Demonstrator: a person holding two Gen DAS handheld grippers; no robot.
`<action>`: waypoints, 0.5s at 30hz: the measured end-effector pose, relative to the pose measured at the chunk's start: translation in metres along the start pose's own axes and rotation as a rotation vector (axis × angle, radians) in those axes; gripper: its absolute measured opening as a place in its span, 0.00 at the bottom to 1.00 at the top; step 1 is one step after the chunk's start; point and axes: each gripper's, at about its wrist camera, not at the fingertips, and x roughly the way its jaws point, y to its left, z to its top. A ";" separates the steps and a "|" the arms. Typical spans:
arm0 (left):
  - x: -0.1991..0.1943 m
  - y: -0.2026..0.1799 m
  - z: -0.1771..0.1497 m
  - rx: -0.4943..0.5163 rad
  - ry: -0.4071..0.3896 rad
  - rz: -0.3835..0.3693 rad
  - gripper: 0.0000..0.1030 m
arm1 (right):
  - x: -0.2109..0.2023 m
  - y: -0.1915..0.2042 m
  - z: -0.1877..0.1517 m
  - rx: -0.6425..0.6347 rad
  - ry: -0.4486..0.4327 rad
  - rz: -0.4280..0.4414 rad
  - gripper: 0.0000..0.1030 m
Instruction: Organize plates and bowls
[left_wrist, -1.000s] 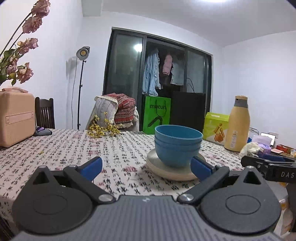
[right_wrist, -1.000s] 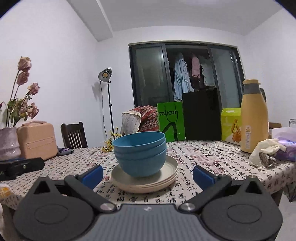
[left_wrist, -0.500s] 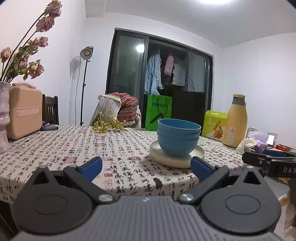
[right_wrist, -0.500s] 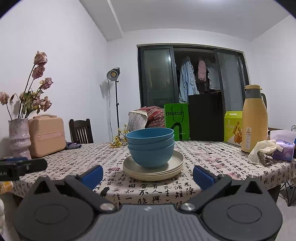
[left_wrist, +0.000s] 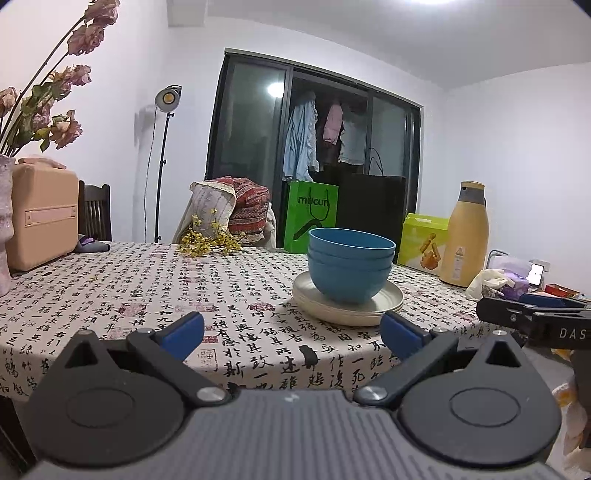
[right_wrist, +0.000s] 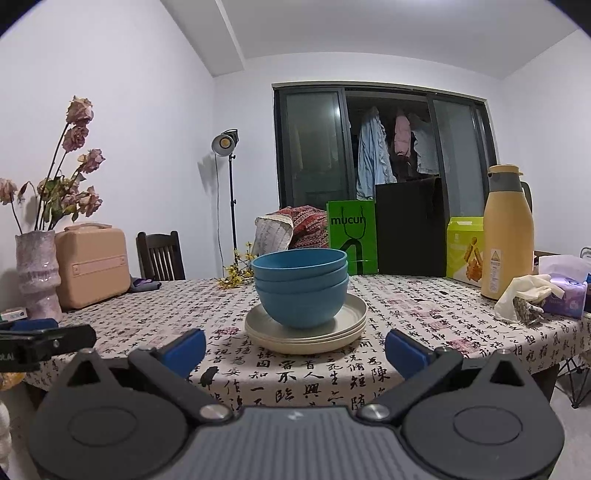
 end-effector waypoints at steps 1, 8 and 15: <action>0.000 0.000 0.000 0.001 0.000 0.000 1.00 | 0.000 0.000 0.000 0.000 0.001 0.000 1.00; 0.000 -0.001 0.000 0.002 -0.001 -0.001 1.00 | 0.001 0.001 -0.002 0.000 0.009 0.002 1.00; 0.000 -0.002 -0.001 0.008 -0.003 -0.006 1.00 | 0.002 0.002 -0.003 -0.001 0.012 0.005 1.00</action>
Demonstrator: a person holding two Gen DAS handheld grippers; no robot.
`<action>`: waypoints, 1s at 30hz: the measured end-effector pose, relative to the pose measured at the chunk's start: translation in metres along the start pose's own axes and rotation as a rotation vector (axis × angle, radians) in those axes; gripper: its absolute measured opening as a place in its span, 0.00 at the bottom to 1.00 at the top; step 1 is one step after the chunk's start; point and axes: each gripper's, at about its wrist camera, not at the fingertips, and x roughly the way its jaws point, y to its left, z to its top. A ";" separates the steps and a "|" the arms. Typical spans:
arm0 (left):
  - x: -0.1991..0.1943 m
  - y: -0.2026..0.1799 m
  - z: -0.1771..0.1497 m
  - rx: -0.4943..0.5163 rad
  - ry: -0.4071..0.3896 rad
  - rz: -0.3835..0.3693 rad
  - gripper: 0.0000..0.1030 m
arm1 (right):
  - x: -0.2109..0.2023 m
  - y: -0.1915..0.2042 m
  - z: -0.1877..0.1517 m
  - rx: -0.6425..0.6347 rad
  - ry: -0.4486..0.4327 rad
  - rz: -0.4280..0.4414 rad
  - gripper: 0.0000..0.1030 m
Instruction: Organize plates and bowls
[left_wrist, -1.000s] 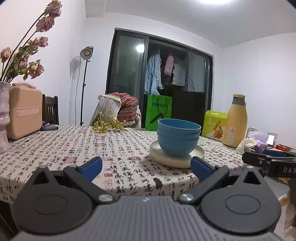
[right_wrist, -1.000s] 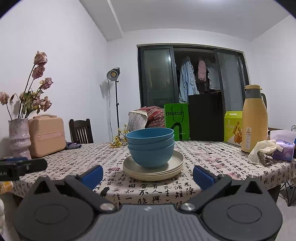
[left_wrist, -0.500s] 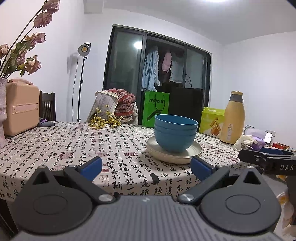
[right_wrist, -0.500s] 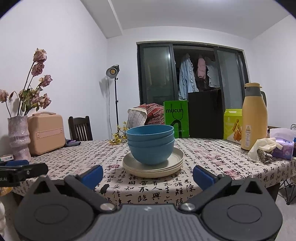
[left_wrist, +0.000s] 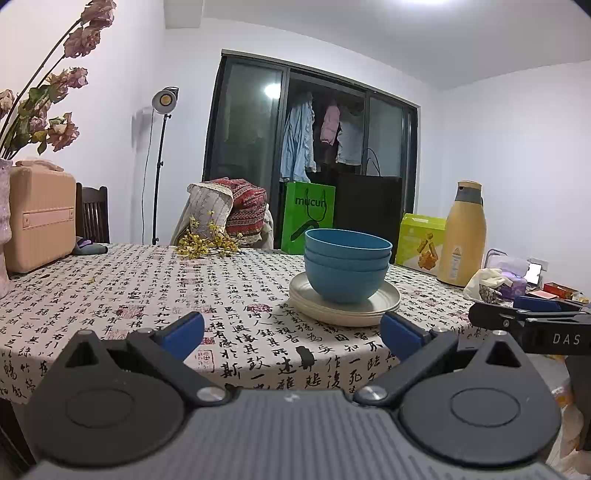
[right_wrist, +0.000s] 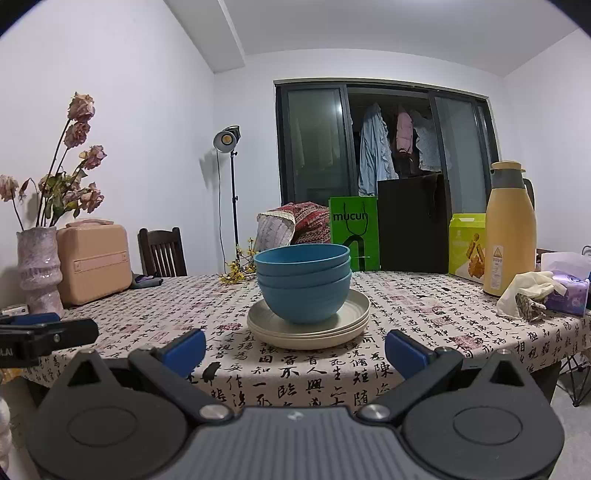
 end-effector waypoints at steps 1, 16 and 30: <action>0.000 0.000 0.000 0.001 0.000 0.000 1.00 | 0.000 0.000 0.000 0.000 -0.001 0.000 1.00; 0.000 0.000 -0.001 0.005 0.001 -0.002 1.00 | 0.001 -0.001 -0.003 0.003 0.006 0.006 1.00; -0.001 0.000 -0.002 0.017 0.012 -0.009 1.00 | 0.001 -0.001 -0.005 0.004 0.014 0.008 1.00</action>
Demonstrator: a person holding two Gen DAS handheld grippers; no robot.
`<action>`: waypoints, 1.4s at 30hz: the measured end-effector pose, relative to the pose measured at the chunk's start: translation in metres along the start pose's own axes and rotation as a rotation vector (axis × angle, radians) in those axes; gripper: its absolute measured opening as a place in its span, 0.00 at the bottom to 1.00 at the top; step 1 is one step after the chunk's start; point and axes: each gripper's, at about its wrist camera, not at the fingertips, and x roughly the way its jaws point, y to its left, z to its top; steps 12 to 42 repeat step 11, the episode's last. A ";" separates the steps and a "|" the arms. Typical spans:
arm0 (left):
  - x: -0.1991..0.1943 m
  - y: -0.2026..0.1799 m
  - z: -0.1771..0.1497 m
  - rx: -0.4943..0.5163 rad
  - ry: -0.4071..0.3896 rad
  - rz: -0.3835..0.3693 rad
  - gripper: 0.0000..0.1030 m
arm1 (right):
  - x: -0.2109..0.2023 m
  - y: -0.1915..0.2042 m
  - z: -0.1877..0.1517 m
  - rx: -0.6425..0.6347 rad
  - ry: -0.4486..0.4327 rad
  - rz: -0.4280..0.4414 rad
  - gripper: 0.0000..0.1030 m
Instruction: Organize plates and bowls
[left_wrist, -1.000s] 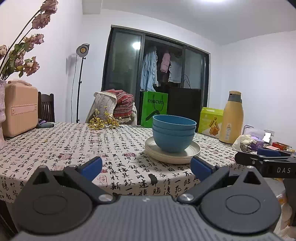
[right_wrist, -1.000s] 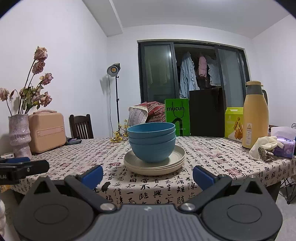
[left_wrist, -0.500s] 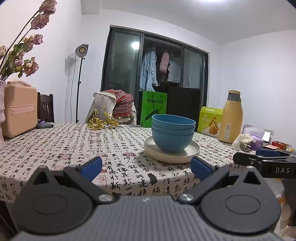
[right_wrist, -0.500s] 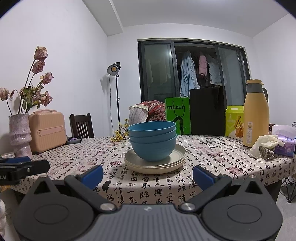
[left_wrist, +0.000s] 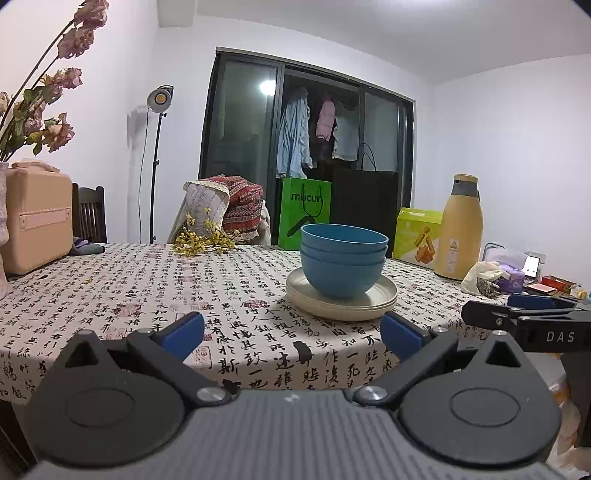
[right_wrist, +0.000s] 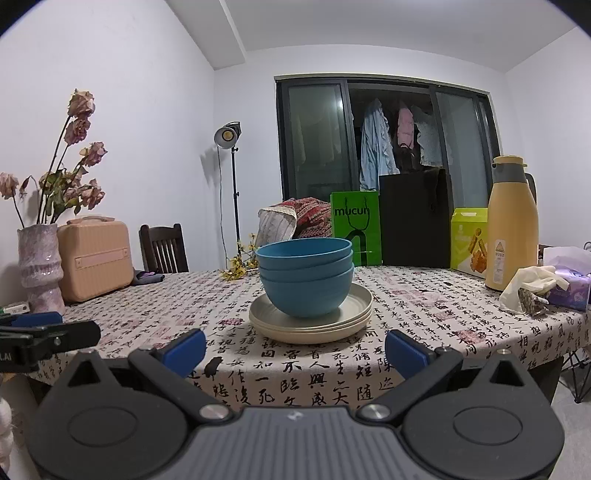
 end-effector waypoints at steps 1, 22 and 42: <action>0.000 0.000 0.000 0.002 -0.001 0.001 1.00 | 0.000 0.000 0.000 0.000 0.001 0.000 1.00; -0.001 0.001 0.000 -0.005 -0.009 0.018 1.00 | 0.000 0.000 0.000 0.000 0.003 0.000 1.00; -0.001 0.001 0.000 -0.005 -0.009 0.018 1.00 | 0.000 0.000 0.000 0.000 0.003 0.000 1.00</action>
